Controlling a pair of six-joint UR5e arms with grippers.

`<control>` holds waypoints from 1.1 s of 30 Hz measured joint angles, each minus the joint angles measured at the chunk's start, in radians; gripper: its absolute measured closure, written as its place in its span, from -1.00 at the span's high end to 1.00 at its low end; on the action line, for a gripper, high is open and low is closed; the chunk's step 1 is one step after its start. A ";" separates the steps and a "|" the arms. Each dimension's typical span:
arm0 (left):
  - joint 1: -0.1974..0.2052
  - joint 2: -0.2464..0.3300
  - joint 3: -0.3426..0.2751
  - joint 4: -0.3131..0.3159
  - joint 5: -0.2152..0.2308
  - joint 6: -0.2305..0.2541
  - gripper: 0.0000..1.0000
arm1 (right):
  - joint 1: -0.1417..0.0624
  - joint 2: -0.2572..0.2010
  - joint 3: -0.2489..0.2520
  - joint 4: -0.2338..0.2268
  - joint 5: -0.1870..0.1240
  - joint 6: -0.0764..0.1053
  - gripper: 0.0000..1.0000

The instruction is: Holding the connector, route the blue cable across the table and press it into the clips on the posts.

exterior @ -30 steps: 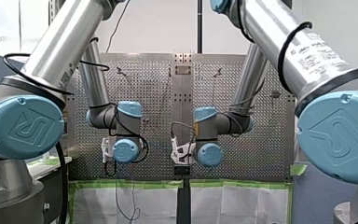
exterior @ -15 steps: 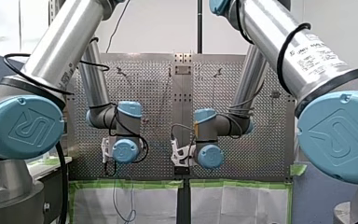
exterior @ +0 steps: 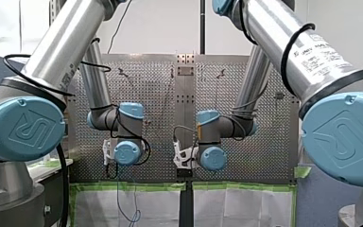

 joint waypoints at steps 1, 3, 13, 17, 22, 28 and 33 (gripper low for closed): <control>0.000 0.000 0.000 0.000 0.000 0.000 -1.00 | 0.000 0.000 0.000 0.000 0.000 0.000 -1.00; 0.000 0.000 0.000 0.000 0.000 0.000 -1.00 | 0.000 0.000 0.000 0.000 0.000 0.000 -1.00; 0.018 0.048 -0.048 0.025 -0.015 -0.028 -1.00 | -0.019 -0.032 -0.032 0.032 -0.001 0.018 -1.00; 0.025 0.083 -0.068 -0.002 -0.023 -0.044 -1.00 | -0.017 -0.068 -0.068 0.069 -0.024 0.052 -1.00; 0.043 0.129 -0.049 -0.047 -0.059 -0.034 -1.00 | -0.017 -0.111 -0.103 0.111 -0.064 0.095 -1.00; 0.066 0.185 0.004 -0.103 -0.113 -0.013 -1.00 | -0.017 -0.165 -0.156 0.166 -0.118 0.119 -1.00; 0.081 0.226 0.045 -0.144 -0.155 -0.007 -1.00 | -0.017 -0.208 -0.199 0.208 -0.161 0.121 -1.00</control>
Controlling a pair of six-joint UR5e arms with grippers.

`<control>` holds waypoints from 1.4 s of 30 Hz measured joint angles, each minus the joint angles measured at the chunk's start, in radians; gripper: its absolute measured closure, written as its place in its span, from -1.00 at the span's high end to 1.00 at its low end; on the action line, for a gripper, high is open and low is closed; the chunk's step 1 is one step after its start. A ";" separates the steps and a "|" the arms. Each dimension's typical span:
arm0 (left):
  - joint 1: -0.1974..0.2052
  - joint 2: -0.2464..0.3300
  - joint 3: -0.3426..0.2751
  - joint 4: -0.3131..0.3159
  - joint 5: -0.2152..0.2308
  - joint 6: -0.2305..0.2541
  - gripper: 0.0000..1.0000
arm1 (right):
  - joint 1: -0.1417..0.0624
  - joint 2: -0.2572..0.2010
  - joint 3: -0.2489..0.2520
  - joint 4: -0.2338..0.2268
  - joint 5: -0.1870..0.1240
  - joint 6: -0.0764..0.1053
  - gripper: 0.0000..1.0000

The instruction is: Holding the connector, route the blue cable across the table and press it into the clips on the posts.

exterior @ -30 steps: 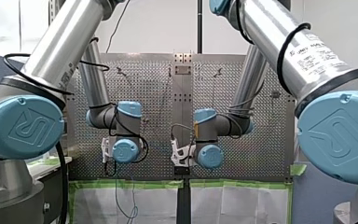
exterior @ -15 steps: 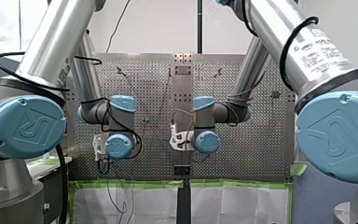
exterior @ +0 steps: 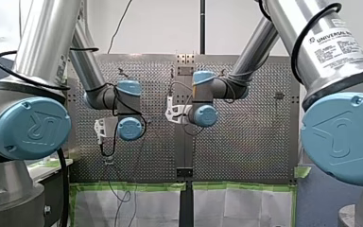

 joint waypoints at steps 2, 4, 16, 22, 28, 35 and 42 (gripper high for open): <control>0.005 0.015 0.015 -0.014 -0.014 0.001 -1.00 | 0.000 -0.016 -0.016 0.017 -0.016 0.000 -1.00; 0.011 0.033 0.033 -0.033 -0.032 0.002 -1.00 | 0.000 -0.030 -0.030 0.031 -0.030 0.001 -1.00; 0.051 0.124 0.123 -0.124 -0.097 -0.001 -1.00 | 0.005 -0.101 -0.089 0.132 -0.109 0.017 -1.00; 0.075 0.171 0.152 -0.170 -0.096 0.005 -1.00 | 0.012 -0.085 -0.132 0.165 -0.125 0.027 -1.00; 0.098 0.221 0.169 -0.221 -0.081 0.012 -1.00 | 0.016 -0.065 -0.183 0.189 -0.131 0.037 -1.00; 0.127 0.281 0.177 -0.280 -0.030 0.012 -1.00 | 0.020 -0.058 -0.243 0.216 -0.151 0.059 -1.00; 0.153 0.340 0.208 -0.309 -0.002 0.008 -1.00 | 0.029 -0.055 -0.305 0.253 -0.158 0.069 -1.00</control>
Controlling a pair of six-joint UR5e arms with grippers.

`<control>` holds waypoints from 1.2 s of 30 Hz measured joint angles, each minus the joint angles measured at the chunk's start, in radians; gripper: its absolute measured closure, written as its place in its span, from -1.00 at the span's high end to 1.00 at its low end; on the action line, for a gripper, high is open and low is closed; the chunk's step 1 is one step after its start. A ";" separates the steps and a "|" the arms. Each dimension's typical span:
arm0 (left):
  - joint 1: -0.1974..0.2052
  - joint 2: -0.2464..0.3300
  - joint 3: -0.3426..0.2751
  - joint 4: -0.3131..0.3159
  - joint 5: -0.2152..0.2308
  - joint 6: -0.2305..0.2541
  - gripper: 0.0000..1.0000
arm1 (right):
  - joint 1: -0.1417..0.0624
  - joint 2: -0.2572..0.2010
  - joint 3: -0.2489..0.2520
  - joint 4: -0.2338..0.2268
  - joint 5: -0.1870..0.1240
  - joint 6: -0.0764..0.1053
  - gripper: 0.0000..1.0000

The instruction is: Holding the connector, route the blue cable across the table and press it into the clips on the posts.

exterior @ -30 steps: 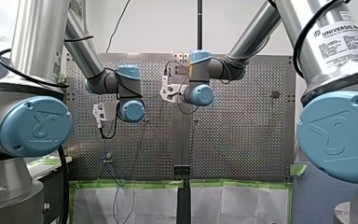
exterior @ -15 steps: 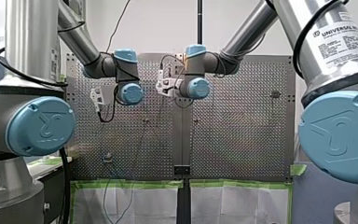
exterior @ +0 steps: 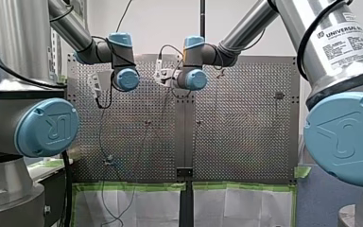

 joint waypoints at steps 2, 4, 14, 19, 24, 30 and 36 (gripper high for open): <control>0.008 0.005 0.010 -0.001 0.006 0.000 -1.00 | 0.003 0.001 -0.020 0.009 0.000 0.001 -1.00; 0.017 0.004 0.021 -0.001 0.015 -0.001 -1.00 | 0.005 0.003 -0.037 0.014 0.001 0.003 -1.00; 0.074 -0.005 0.044 -0.010 0.088 -0.005 -1.00 | 0.028 0.043 -0.126 0.069 0.000 0.016 -1.00; 0.115 -0.006 0.044 -0.015 0.129 -0.009 -1.00 | 0.037 0.063 -0.166 0.092 0.001 0.021 -1.00; 0.155 -0.017 0.049 -0.005 0.169 -0.012 -1.00 | 0.041 0.085 -0.208 0.108 0.001 0.040 -1.00; 0.209 -0.053 0.074 0.003 0.223 -0.014 -1.00 | 0.040 0.120 -0.259 0.133 0.002 0.052 -1.00; 0.254 -0.083 0.109 -0.001 0.279 -0.019 -1.00 | 0.036 0.162 -0.310 0.156 -0.002 0.073 -1.00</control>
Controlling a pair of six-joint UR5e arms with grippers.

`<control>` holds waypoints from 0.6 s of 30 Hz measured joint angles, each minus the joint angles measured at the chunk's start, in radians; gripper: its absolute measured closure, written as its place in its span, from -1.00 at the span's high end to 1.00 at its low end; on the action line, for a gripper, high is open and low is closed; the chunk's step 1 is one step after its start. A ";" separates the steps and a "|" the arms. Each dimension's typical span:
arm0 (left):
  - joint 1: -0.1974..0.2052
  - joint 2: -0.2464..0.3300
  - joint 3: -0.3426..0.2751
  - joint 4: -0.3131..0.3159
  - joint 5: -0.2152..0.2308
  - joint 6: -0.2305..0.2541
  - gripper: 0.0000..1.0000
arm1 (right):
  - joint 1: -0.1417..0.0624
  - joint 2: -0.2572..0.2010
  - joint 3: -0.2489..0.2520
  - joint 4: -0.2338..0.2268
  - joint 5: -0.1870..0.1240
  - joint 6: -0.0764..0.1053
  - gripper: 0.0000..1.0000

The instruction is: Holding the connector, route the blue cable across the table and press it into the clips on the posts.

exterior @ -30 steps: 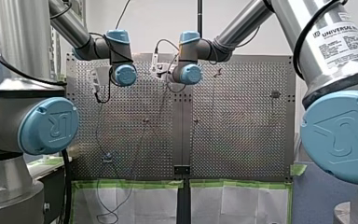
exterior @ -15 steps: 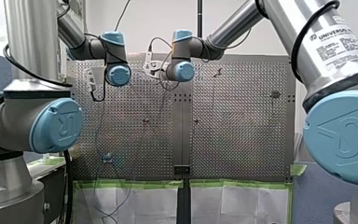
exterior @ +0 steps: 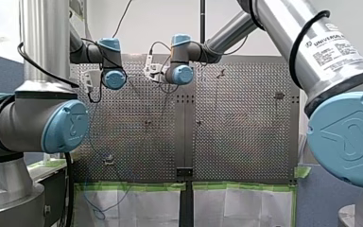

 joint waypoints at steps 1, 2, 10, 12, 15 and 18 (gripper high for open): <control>0.003 -0.001 0.004 0.000 0.008 -0.001 -1.00 | 0.000 0.007 -0.007 0.004 0.000 0.001 -1.00; 0.006 -0.002 0.008 -0.001 0.016 -0.002 -1.00 | 0.001 0.015 -0.017 0.007 -0.001 0.002 -1.00; 0.025 -0.010 0.022 0.001 0.052 -0.013 -1.00 | 0.005 0.042 -0.087 0.018 -0.003 0.003 -1.00; 0.030 -0.017 0.024 0.005 0.055 -0.016 -1.00 | 0.005 0.044 -0.106 0.023 -0.004 0.003 -1.00; 0.036 -0.025 0.030 0.011 0.064 -0.019 -1.00 | 0.005 0.047 -0.131 0.030 -0.005 0.003 -1.00; 0.041 -0.034 0.041 0.013 0.072 -0.025 -1.00 | 0.004 0.053 -0.158 0.034 -0.005 0.003 -1.00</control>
